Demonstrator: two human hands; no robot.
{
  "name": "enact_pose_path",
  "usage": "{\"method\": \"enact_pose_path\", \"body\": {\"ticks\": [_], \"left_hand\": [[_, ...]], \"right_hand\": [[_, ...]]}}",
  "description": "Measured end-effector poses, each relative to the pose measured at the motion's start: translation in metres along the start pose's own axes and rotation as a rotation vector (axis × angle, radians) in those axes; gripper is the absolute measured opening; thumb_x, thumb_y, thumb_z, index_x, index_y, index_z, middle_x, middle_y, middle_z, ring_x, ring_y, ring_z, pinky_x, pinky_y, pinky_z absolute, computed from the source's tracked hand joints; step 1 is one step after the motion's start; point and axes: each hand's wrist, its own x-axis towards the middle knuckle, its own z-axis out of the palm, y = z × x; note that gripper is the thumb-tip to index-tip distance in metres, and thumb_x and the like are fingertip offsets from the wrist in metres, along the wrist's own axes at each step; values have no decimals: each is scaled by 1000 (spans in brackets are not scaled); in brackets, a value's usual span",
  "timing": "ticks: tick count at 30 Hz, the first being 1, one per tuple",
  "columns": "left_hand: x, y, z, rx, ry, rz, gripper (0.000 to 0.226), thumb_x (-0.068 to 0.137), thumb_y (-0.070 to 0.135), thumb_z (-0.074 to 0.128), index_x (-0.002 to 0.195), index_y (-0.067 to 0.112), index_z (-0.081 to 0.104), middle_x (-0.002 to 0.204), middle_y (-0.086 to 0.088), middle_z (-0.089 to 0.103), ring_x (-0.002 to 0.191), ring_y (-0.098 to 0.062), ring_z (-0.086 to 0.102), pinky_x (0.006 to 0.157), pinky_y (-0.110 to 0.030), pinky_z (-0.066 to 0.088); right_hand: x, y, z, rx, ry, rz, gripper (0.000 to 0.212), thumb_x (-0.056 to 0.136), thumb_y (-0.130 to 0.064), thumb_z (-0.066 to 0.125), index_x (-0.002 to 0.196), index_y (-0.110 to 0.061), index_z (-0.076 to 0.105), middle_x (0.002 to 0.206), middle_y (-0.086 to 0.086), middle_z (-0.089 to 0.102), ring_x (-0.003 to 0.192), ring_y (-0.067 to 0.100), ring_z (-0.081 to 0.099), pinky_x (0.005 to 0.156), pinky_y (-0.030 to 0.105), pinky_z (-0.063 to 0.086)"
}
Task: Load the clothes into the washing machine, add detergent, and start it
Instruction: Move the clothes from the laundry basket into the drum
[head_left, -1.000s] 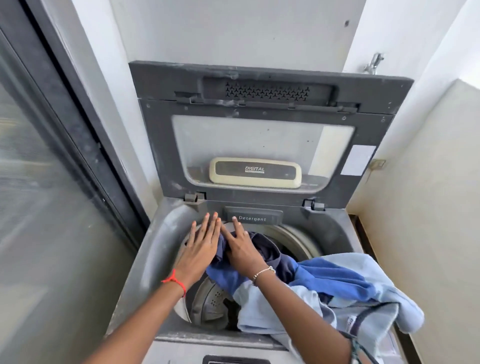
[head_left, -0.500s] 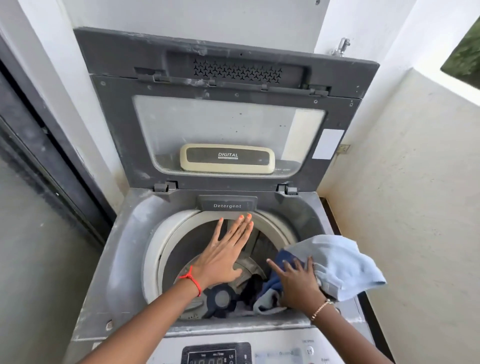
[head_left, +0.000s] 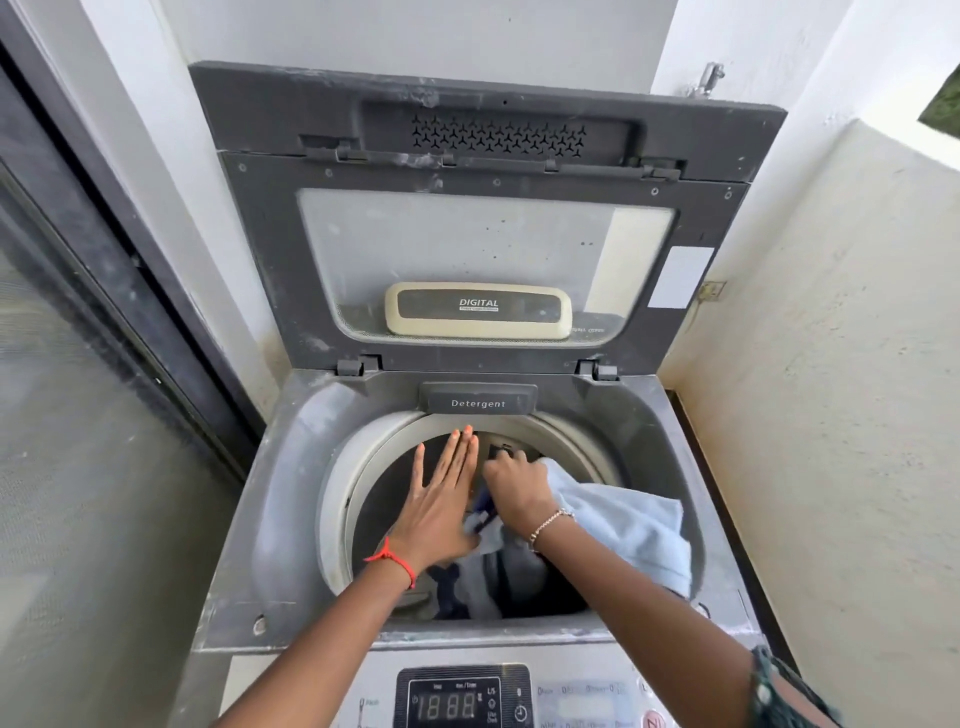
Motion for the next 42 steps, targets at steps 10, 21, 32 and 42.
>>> {"method": "enact_pose_path", "body": {"ticks": [10, 21, 32, 42], "left_hand": [[1, -12, 20, -335, -233, -269, 56, 100, 20, 30, 150, 22, 5, 156, -4, 21, 134, -28, 37, 101, -37, 35], [31, 90, -14, -220, 8, 3, 78, 96, 33, 46, 148, 8, -7, 158, -7, -5, 146, -20, 2, 116, -45, 16], [-14, 399, -44, -677, 65, 376, 76, 95, 35, 48, 149, 13, 0, 157, -5, 9, 142, -22, 22, 111, -27, 22], [-99, 473, 282, -225, -305, 310, 101, 81, 46, 56, 147, 11, -12, 154, -11, 21, 140, -29, 25, 103, -53, 39]], "right_hand": [[-2, -8, 35, 338, 62, -149, 29, 83, -1, 55, 112, -3, 56, 116, 14, 53, 101, 35, 57, 70, 37, 42], [-89, 103, 9, 827, 308, 145, 26, 83, -7, 62, 108, 0, 65, 115, 15, 65, 111, 24, 58, 96, 23, 41], [-391, 281, 100, 1196, 862, 924, 15, 86, -10, 62, 99, -13, 69, 95, 6, 71, 89, 20, 68, 81, 25, 53], [-498, 295, 373, 1402, 452, 1248, 44, 84, -1, 61, 128, -8, 53, 131, 7, 54, 111, 14, 53, 91, 16, 44]]}}
